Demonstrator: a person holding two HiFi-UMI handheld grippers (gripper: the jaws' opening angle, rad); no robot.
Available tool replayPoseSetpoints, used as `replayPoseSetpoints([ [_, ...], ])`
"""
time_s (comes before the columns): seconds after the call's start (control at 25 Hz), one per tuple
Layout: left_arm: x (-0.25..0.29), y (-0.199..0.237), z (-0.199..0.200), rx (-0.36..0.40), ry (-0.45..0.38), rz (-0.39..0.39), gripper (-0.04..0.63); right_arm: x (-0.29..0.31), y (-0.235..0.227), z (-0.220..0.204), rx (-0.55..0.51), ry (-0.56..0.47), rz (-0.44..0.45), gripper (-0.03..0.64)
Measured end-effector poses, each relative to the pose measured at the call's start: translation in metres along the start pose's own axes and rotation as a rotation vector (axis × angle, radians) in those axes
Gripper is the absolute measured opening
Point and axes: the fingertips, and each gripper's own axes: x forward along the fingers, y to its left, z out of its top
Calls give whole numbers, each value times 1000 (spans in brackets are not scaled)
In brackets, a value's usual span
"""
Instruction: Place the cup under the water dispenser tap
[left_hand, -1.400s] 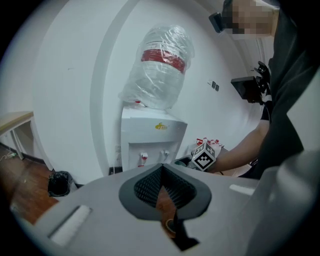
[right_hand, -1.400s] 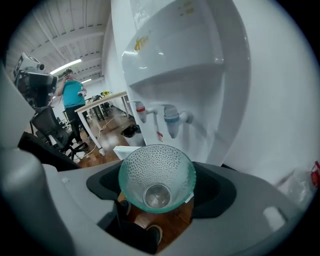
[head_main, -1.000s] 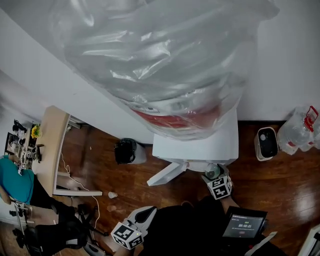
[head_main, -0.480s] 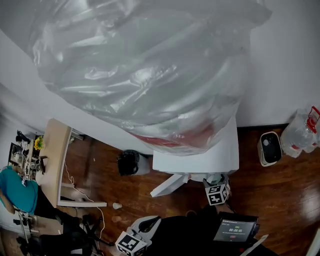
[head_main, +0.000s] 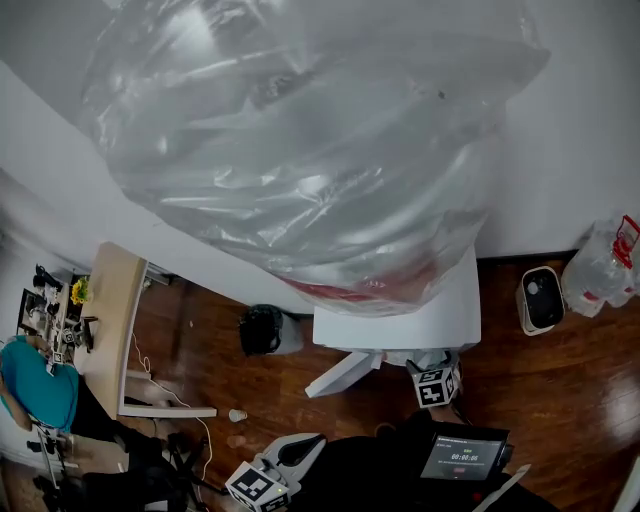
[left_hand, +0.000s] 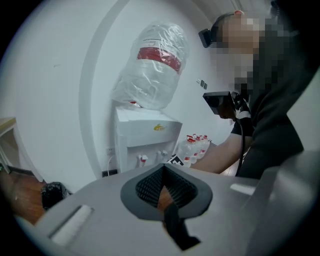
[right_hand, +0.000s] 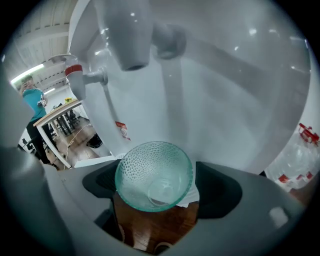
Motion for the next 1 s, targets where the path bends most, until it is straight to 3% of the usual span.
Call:
replayPoseSetpoints([
  [0.2,-12,0,46,18,-83,53,12,-23,11,-10,-12,61,67,466],
  [0.32,-14,0,61,20,-70,78,12,-47,10,-15,0,104,96,465],
  [0.44,-19,-9,67,-6,-47,98,12,-84,15,-8,-8,109,151,395],
  [0.56,-21,-25,80,-22,-62,76,12,-124,21,10,-56,83,246,366],
  [0.68,-26,-40,96,-15,-56,49,12,-184,46,35,-99,72,455,263],
  [0.76,-31,-46,110,-16,-73,52,12,-227,56,52,-145,60,543,220],
  [1.0,-15,-52,149,-28,-201,98,12,-322,43,129,-184,-107,607,2],
])
